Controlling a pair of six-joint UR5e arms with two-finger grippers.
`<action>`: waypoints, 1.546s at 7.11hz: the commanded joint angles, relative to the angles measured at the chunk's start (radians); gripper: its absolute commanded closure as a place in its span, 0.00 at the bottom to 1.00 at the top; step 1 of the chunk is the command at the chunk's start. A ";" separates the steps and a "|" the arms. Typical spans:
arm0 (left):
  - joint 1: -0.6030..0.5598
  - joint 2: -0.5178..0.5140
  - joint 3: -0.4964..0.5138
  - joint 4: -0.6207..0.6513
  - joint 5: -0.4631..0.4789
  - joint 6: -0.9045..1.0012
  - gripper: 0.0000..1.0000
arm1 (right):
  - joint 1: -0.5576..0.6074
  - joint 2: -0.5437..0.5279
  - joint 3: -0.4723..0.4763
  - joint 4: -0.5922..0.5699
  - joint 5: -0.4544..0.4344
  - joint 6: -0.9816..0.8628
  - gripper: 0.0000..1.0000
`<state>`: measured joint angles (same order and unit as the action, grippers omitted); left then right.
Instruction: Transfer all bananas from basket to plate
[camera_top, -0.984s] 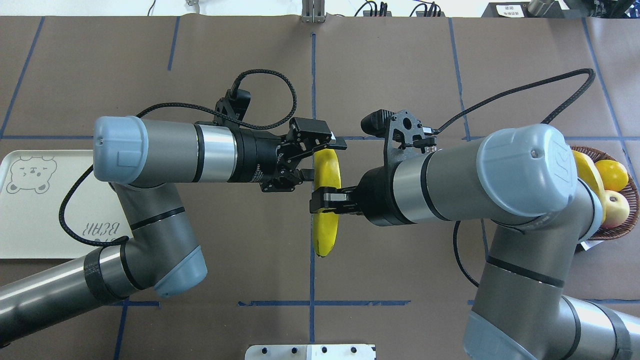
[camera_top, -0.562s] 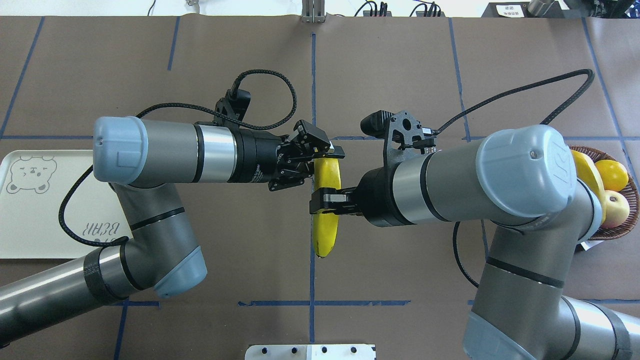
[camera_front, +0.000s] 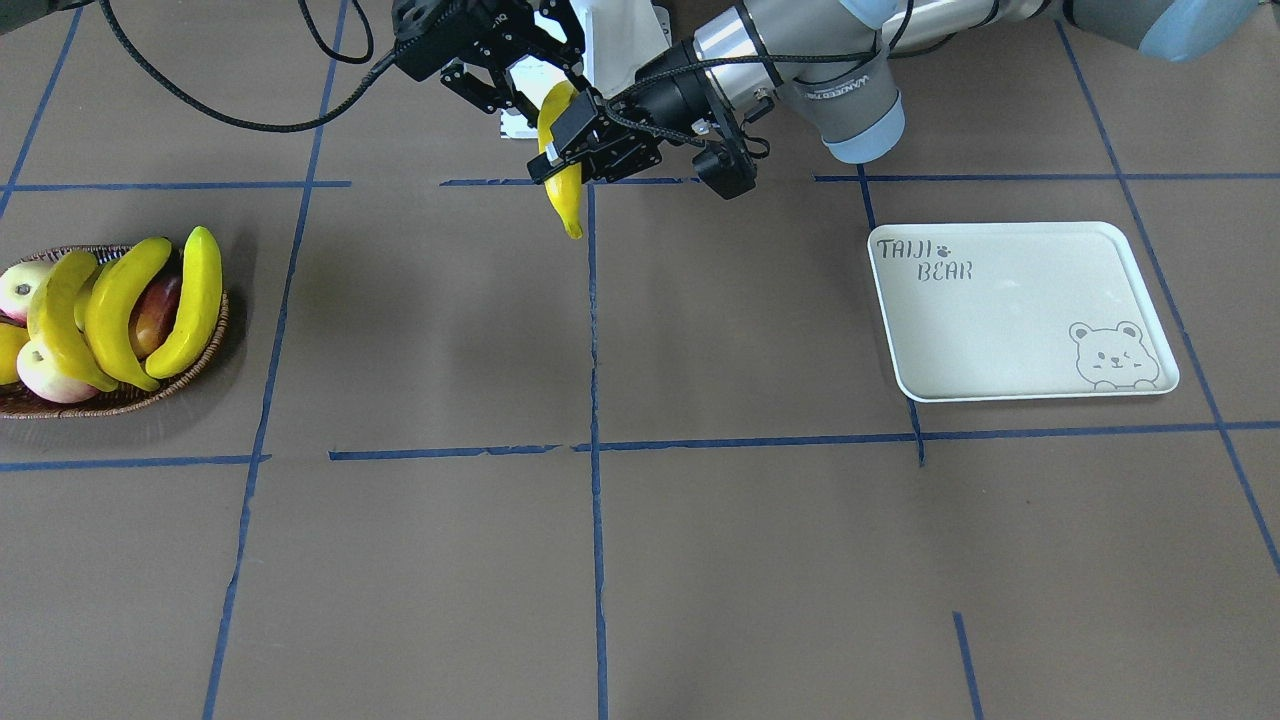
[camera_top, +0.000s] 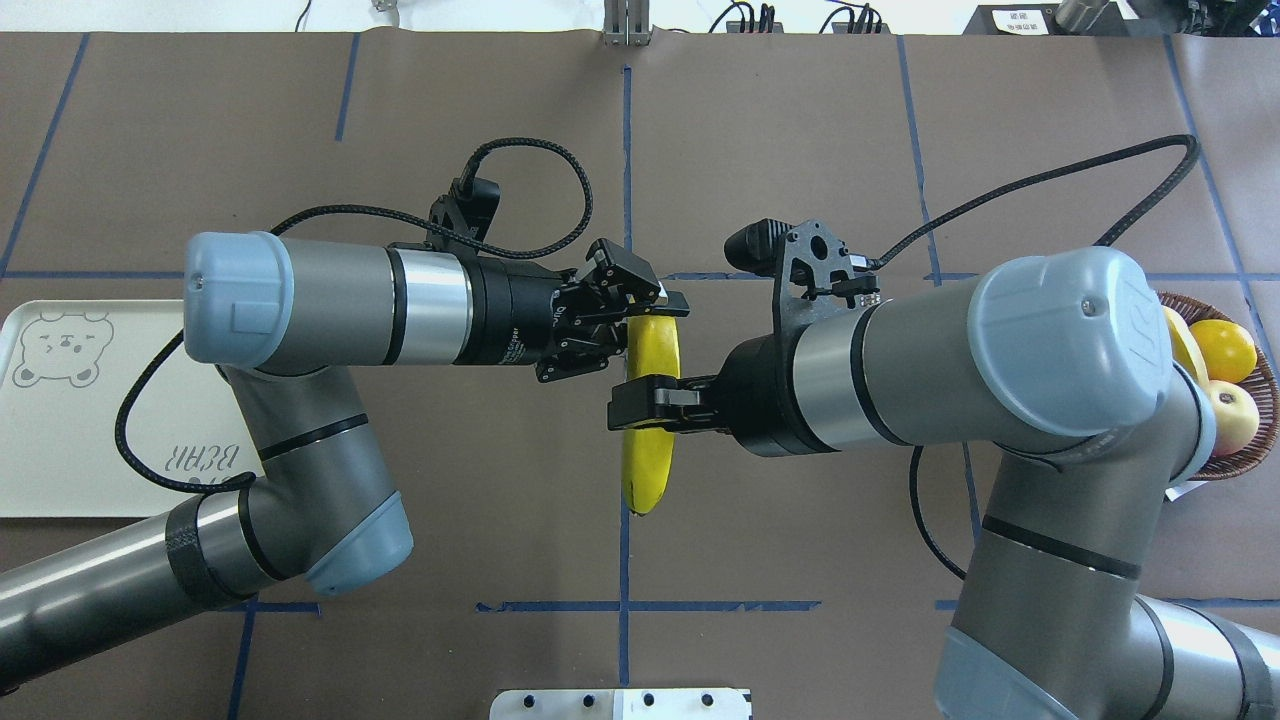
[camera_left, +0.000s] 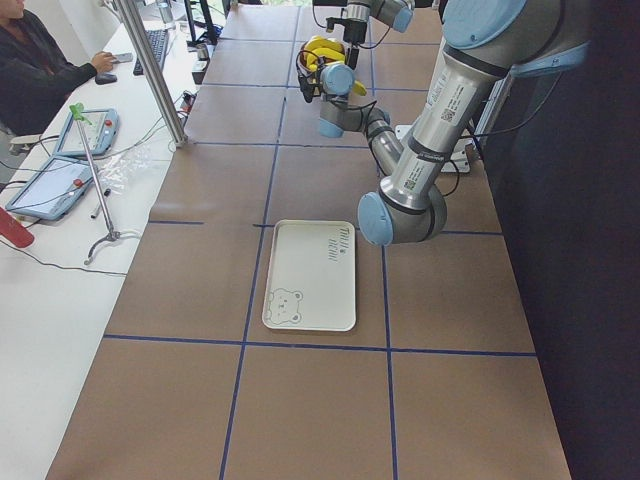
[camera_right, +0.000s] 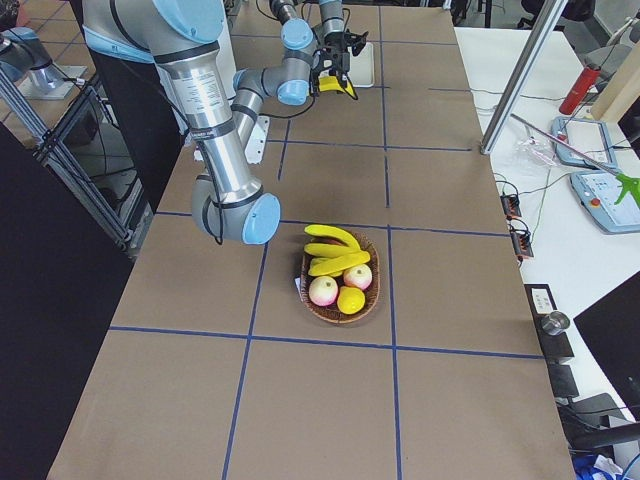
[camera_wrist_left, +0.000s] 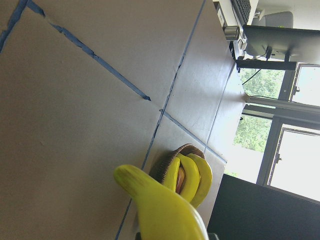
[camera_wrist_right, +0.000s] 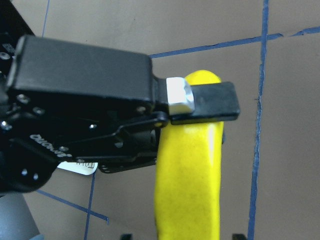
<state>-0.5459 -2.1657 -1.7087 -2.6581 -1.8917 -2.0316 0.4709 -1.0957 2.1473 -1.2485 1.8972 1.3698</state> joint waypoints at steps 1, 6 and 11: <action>-0.002 0.003 0.001 0.009 0.000 0.005 1.00 | 0.008 -0.009 0.023 -0.002 0.002 0.000 0.00; -0.167 0.140 -0.095 0.470 -0.076 0.299 1.00 | 0.181 -0.183 0.054 -0.038 0.170 -0.029 0.00; -0.262 0.560 -0.187 0.636 0.035 0.780 1.00 | 0.218 -0.204 0.034 -0.112 0.158 -0.031 0.00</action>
<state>-0.7833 -1.7000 -1.9035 -2.0289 -1.8867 -1.3829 0.6879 -1.2992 2.1831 -1.3548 2.0576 1.3394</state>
